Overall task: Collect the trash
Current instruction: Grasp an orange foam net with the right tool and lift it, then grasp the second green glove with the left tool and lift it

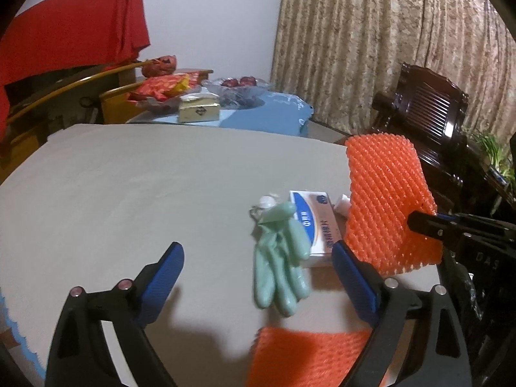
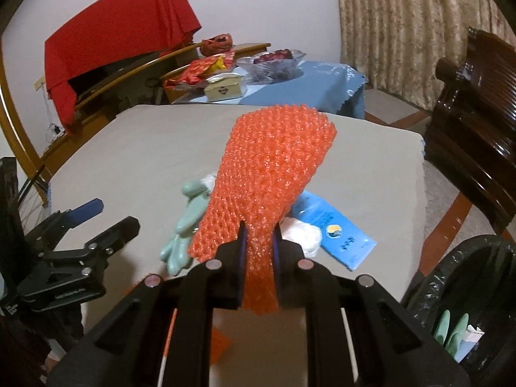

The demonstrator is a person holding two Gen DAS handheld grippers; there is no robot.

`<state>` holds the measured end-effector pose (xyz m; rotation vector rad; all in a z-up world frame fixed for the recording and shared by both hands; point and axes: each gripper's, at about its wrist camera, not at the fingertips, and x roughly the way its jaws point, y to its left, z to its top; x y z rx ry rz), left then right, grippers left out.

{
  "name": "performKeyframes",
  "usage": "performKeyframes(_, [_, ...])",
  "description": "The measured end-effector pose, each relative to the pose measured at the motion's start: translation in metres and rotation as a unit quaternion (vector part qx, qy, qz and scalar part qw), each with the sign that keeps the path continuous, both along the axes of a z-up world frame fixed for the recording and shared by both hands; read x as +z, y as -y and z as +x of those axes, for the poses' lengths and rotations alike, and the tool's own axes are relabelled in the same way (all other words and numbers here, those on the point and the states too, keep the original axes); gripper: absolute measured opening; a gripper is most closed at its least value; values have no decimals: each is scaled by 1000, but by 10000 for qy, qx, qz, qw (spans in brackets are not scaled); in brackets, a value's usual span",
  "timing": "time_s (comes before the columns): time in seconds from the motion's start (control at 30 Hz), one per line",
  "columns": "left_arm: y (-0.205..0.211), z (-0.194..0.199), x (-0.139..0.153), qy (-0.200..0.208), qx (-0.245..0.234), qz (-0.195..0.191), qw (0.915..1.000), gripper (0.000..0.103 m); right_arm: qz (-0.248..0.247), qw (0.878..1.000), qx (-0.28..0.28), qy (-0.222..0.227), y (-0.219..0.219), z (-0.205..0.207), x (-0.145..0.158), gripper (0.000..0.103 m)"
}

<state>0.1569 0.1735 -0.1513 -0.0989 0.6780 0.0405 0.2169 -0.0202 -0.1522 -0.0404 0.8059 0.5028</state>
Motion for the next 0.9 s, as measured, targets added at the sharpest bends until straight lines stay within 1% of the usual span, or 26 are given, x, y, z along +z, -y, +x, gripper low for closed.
performKeyframes(0.1, [10,16,-7,-98,-93,-2,9999,86,-15,10000,-40,-17,6,8,-2,13])
performKeyframes(0.2, [17,31,-15,-196,-162,-23,9997,77,-15,10000,-61,-71,10,14,-7,13])
performKeyframes(0.27, [19,40,-21,-281,-185,-21,9994,69,-5,9999,-76,-117,11,15,-10,13])
performKeyframes(0.4, [19,50,-32,-452,-190,-82,9988,58,-31,9998,-58,-167,11,18,-15,13])
performKeyframes(0.47, [19,53,-37,-534,-227,-126,9982,46,-33,9998,-50,-179,11,19,-17,13])
performKeyframes(0.5, [19,54,-40,-587,-268,-178,9978,43,-28,9998,-52,-187,11,19,-17,13])
performKeyframes(0.57, [17,55,-44,-642,-311,-313,9970,29,-16,9998,-48,-209,11,21,-18,13])
performKeyframes(0.6, [16,53,-44,-626,-306,-342,9970,27,-14,9998,-43,-210,11,21,-18,13])
performKeyframes(0.67, [17,50,-42,-571,-306,-319,9974,14,-3,9998,-25,-210,10,20,-17,13])
performKeyframes(0.9, [8,39,-18,-325,-191,-426,9984,9,79,9999,74,-99,9,12,-3,13])
